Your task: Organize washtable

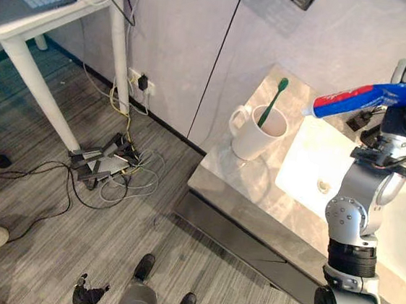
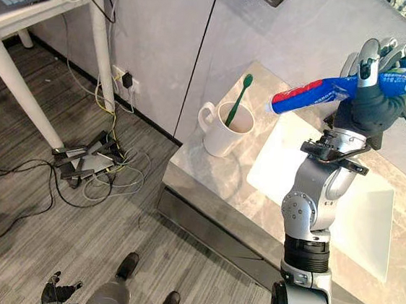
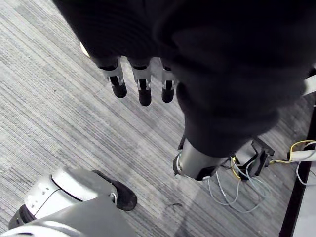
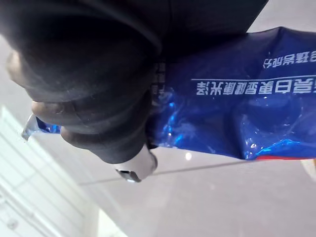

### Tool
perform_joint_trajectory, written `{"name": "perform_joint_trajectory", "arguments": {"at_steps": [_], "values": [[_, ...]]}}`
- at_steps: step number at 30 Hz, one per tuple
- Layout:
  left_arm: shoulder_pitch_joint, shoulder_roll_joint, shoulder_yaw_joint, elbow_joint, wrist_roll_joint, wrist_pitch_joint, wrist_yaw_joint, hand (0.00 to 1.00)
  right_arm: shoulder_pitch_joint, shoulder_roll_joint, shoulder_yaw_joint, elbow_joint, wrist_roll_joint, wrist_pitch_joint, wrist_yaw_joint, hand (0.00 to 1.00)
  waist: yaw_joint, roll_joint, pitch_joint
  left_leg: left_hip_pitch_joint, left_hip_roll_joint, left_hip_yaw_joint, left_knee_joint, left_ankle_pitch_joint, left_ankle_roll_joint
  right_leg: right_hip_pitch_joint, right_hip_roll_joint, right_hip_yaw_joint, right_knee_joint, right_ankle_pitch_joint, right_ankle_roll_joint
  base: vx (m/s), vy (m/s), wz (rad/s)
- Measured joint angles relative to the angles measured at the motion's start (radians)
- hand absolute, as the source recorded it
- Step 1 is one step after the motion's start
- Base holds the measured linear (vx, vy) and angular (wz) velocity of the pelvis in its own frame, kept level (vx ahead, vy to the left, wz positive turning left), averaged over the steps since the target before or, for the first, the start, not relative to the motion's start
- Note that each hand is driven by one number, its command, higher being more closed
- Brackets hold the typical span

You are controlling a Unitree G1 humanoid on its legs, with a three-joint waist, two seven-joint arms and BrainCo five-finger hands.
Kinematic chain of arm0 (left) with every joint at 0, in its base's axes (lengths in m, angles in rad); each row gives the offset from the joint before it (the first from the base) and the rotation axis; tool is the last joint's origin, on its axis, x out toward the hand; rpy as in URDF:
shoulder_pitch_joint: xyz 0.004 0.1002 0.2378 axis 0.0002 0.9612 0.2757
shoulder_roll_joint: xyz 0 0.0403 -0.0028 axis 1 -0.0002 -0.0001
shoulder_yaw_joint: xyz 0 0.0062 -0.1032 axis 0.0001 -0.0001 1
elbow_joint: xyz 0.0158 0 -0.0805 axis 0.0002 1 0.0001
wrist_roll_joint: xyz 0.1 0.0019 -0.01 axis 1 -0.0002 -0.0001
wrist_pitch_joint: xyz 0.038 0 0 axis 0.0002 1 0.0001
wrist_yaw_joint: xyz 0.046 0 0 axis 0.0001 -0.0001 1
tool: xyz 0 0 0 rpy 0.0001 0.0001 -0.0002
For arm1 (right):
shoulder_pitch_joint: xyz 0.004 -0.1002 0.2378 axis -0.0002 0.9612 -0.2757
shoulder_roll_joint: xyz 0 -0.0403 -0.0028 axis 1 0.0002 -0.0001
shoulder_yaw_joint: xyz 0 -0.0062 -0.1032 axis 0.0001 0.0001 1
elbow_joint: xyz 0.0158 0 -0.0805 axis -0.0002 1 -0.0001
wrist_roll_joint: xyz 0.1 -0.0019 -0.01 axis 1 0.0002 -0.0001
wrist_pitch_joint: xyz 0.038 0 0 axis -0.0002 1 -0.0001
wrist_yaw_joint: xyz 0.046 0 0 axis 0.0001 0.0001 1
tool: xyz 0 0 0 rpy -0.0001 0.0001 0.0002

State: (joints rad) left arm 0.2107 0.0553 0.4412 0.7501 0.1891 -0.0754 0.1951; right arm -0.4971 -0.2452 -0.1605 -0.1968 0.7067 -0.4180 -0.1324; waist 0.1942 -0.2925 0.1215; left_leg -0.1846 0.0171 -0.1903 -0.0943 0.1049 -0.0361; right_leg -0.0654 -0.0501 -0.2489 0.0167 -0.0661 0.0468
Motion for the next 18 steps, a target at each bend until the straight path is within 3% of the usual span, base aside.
{"name": "perform_joint_trajectory", "arguments": {"at_steps": [8, 18], "values": [[-0.071, 0.006, -0.001, -0.013, -0.071, -0.01, 0.011, 0.0, 0.0, -0.007, -0.012, 0.03, 0.023, -0.012, -0.039, 1.0, 0.015, -0.012, 0.015, -0.046, 0.018, -0.031, 0.001, 0.013, -0.017, -0.032, 0.023, -0.01, -0.003, 0.001, -0.002, -0.01, -0.039, 0.09], [-0.077, 0.003, -0.019, -0.033, -0.073, -0.011, 0.022, 0.0, -0.004, -0.007, -0.037, 0.058, 0.04, -0.013, -0.04, 1.0, 0.033, -0.035, 0.044, -0.051, 0.022, -0.028, 0.001, 0.013, -0.018, -0.037, 0.028, 0.004, -0.004, 0.001, -0.002, 0.0, 0.001, 0.0]]}}
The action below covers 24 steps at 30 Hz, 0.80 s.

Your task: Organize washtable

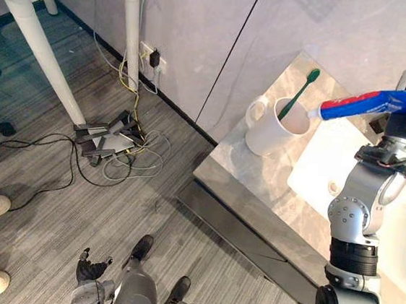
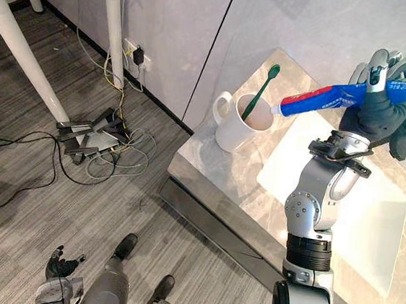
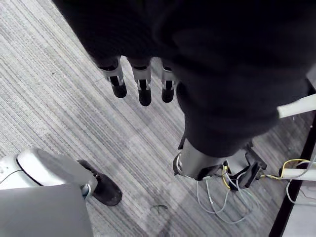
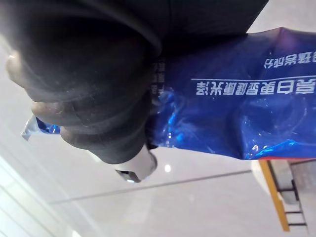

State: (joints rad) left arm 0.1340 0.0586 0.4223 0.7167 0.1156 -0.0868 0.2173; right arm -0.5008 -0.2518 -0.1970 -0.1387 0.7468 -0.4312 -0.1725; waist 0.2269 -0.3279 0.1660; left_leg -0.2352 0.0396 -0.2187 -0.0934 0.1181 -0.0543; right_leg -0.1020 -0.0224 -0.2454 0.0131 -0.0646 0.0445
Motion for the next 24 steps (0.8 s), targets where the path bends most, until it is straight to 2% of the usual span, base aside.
{"name": "perform_joint_trajectory", "arguments": {"at_steps": [19, 24], "values": [[-0.001, 0.002, 0.0, 0.001, -0.036, -0.009, -0.002, 0.0, -0.051, 0.0, 0.015, 0.016, 0.006, 0.005, 0.002, 1.0, 0.007, -0.006, 0.019, -0.029, 0.018, -0.009, 0.0, 0.007, -0.011, -0.027, 0.02, 0.001, -0.003, 0.007, -0.01, 0.0, 0.0, 0.0], [-0.005, 0.007, 0.003, 0.0, -0.045, -0.012, -0.002, 0.0, -0.056, 0.0, 0.041, 0.016, -0.005, 0.011, 0.003, 1.0, 0.007, -0.019, 0.034, -0.033, 0.018, -0.017, 0.0, 0.008, -0.012, -0.027, 0.021, -0.001, -0.003, 0.007, -0.01, 0.0, 0.002, 0.02]]}}
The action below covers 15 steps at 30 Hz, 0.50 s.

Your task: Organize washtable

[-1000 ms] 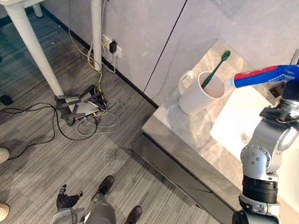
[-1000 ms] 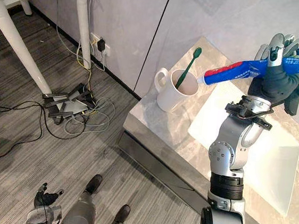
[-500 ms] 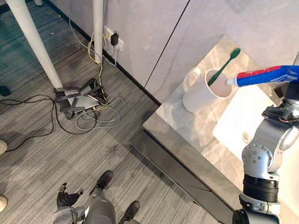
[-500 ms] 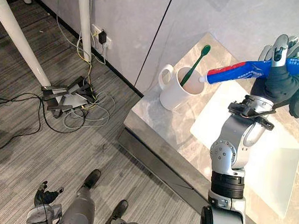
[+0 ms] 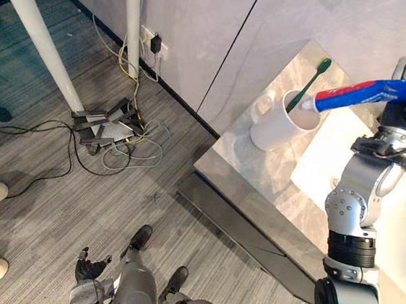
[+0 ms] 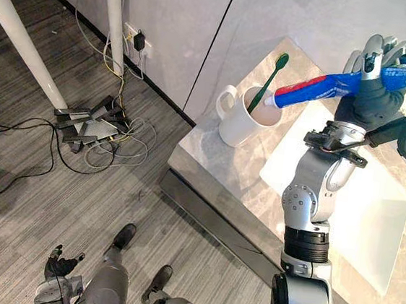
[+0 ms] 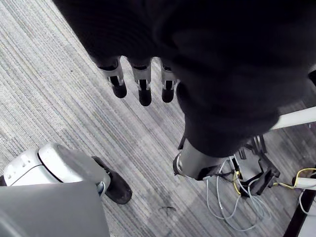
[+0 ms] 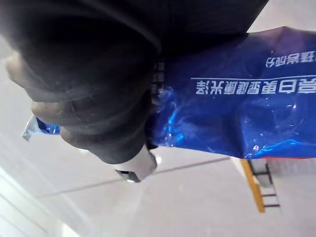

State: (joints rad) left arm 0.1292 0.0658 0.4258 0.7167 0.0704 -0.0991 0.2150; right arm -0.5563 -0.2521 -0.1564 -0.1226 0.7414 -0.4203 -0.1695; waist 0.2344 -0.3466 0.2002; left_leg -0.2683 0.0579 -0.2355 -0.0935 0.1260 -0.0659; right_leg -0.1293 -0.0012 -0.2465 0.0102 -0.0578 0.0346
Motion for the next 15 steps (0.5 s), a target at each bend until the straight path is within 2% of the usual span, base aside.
{"name": "perform_joint_trajectory", "arguments": {"at_steps": [4, 15], "values": [[-0.002, 0.008, 0.001, 0.0, -0.001, -0.002, 0.0, 0.0, -0.009, -0.001, 0.02, 0.0, -0.006, 0.01, 0.0, 1.0, 0.0, -0.01, 0.01, -0.004, 0.0, -0.004, 0.0, 0.001, -0.001, -0.001, 0.001, 0.0, 0.0, 0.0, 0.0, 0.0, 0.004, 0.03], [-0.004, 0.009, 0.0, 0.0, -0.02, -0.007, -0.012, 0.0, -0.01, -0.055, 0.041, 0.0, -0.007, 0.017, 0.021, 1.0, -0.001, -0.013, 0.012, -0.01, 0.002, 0.0, 0.0, 0.001, -0.002, -0.01, 0.001, 0.004, 0.0, 0.0, 0.0, 0.0, 0.001, -0.01]]}}
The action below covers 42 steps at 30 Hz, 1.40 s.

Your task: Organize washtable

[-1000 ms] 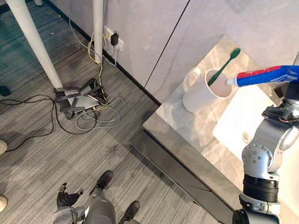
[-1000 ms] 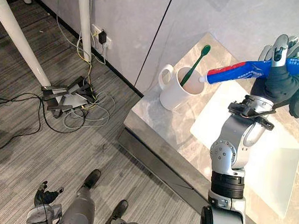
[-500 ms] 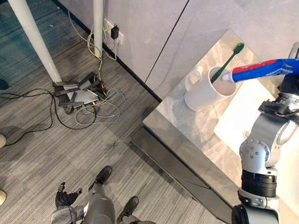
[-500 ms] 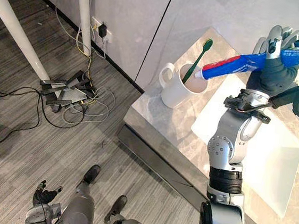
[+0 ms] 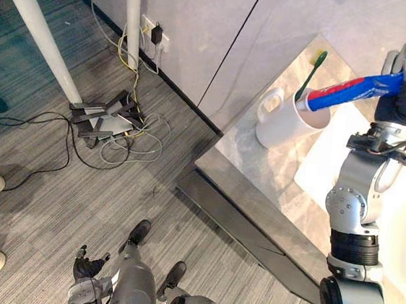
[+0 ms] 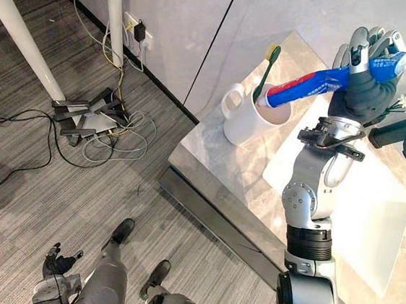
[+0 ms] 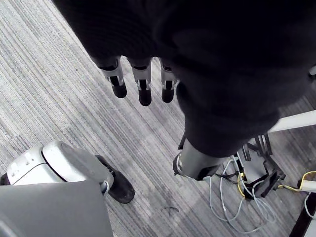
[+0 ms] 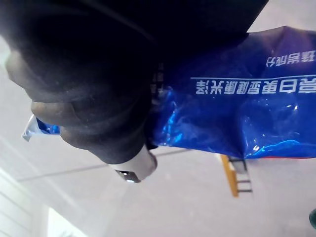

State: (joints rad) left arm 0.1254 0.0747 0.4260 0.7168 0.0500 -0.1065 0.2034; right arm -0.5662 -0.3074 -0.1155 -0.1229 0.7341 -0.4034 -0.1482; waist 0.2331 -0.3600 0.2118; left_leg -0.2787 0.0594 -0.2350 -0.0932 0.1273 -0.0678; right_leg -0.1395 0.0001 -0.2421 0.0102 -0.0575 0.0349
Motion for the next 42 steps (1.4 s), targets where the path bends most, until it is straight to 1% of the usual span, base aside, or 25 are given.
{"name": "perform_joint_trajectory", "arguments": {"at_steps": [2, 6, 9, 10, 13, 15, 19, 21, 28, 41, 42], "values": [[-0.001, 0.003, 0.0, 0.0, 0.0, -0.001, -0.006, 0.0, 0.0, -0.014, 0.0, 0.0, -0.01, 0.001, 0.006, 1.0, 0.0, -0.003, 0.001, 0.0, 0.001, 0.003, 0.0, 0.0, 0.0, -0.002, 0.0, 0.002, 0.0, 0.0, 0.0, 0.0, 0.007, -0.06], [-0.006, 0.01, 0.002, 0.0, 0.0, -0.002, -0.007, 0.0, -0.011, -0.045, 0.001, -0.001, -0.044, 0.02, 0.022, 1.0, -0.003, -0.013, 0.012, 0.0, 0.002, 0.008, 0.0, 0.0, 0.0, -0.005, 0.001, 0.008, 0.0, 0.0, 0.0, -0.01, 0.003, -0.04], [-0.017, 0.011, 0.005, 0.0, 0.0, -0.006, -0.007, 0.0, -0.019, -0.075, 0.006, -0.002, -0.087, 0.026, 0.025, 1.0, -0.003, -0.017, 0.021, -0.003, 0.002, 0.007, 0.0, 0.0, 0.0, -0.007, 0.001, 0.008, 0.0, 0.0, 0.0, 0.0, 0.0, 0.0], [-0.02, 0.011, 0.005, 0.0, 0.0, -0.009, -0.008, 0.0, -0.019, -0.09, 0.015, -0.001, -0.113, 0.038, 0.026, 1.0, -0.004, -0.018, 0.021, -0.003, 0.002, 0.006, 0.0, 0.0, 0.0, -0.008, 0.001, 0.008, 0.0, 0.0, 0.0, 0.0, 0.0, 0.0], [-0.02, 0.011, 0.005, 0.0, 0.0, -0.009, -0.008, 0.0, -0.019, -0.106, 0.036, -0.001, -0.118, 0.043, 0.049, 1.0, -0.005, -0.018, 0.021, -0.003, 0.002, 0.006, 0.0, 0.0, 0.0, -0.008, 0.001, 0.007, 0.001, 0.0, 0.0, 0.0, 0.0, 0.0], [-0.02, 0.011, 0.005, 0.0, 0.0, -0.011, -0.009, 0.0, -0.019, -0.114, 0.053, -0.001, -0.119, 0.063, 0.066, 1.0, -0.008, -0.018, 0.021, -0.004, 0.002, 0.006, 0.0, 0.0, 0.0, -0.008, 0.001, 0.007, 0.001, 0.0, 0.0, 0.0, 0.0, 0.0], [-0.02, 0.017, 0.005, 0.001, 0.0, -0.011, -0.027, 0.0, -0.019, -0.116, 0.08, -0.001, -0.118, 0.065, 0.092, 1.0, -0.023, -0.019, 0.022, -0.004, 0.001, 0.006, 0.0, 0.0, 0.0, -0.008, 0.001, 0.007, 0.002, 0.0, 0.0, 0.0, 0.0, 0.0], [-0.021, 0.021, 0.004, 0.001, -0.001, -0.013, -0.029, 0.0, -0.018, -0.116, 0.087, -0.001, -0.117, 0.066, 0.106, 1.0, -0.027, -0.025, 0.027, -0.003, 0.002, 0.008, 0.0, 0.0, 0.0, -0.01, 0.001, 0.01, 0.002, 0.0, 0.0, 0.0, 0.0, -0.04], [-0.023, 0.026, 0.002, 0.001, -0.002, -0.014, -0.029, 0.0, -0.018, -0.116, 0.12, -0.001, -0.115, 0.067, 0.111, 1.0, -0.027, -0.028, 0.034, -0.005, 0.002, 0.009, 0.0, 0.0, 0.0, -0.012, 0.001, 0.012, 0.002, 0.0, 0.0, 0.0, 0.0, -0.01], [-0.026, 0.026, -0.002, 0.002, -0.02, -0.014, -0.03, 0.0, -0.004, -0.093, 0.122, -0.001, -0.115, 0.078, 0.11, 1.0, -0.026, -0.026, 0.036, -0.019, 0.002, 0.005, 0.0, 0.0, 0.0, -0.025, 0.001, 0.011, 0.005, 0.0, 0.0, 0.0, 0.0, 0.01], [-0.026, 0.026, -0.003, 0.003, -0.02, -0.014, -0.03, 0.0, 0.003, -0.093, 0.122, -0.001, -0.115, 0.078, 0.109, 0.0, -0.026, -0.025, 0.036, -0.021, 0.002, 0.004, 0.0, 0.0, 0.0, -0.026, 0.001, 0.011, 0.005, 0.0, 0.0, 0.0, 0.0, 0.06]]}}
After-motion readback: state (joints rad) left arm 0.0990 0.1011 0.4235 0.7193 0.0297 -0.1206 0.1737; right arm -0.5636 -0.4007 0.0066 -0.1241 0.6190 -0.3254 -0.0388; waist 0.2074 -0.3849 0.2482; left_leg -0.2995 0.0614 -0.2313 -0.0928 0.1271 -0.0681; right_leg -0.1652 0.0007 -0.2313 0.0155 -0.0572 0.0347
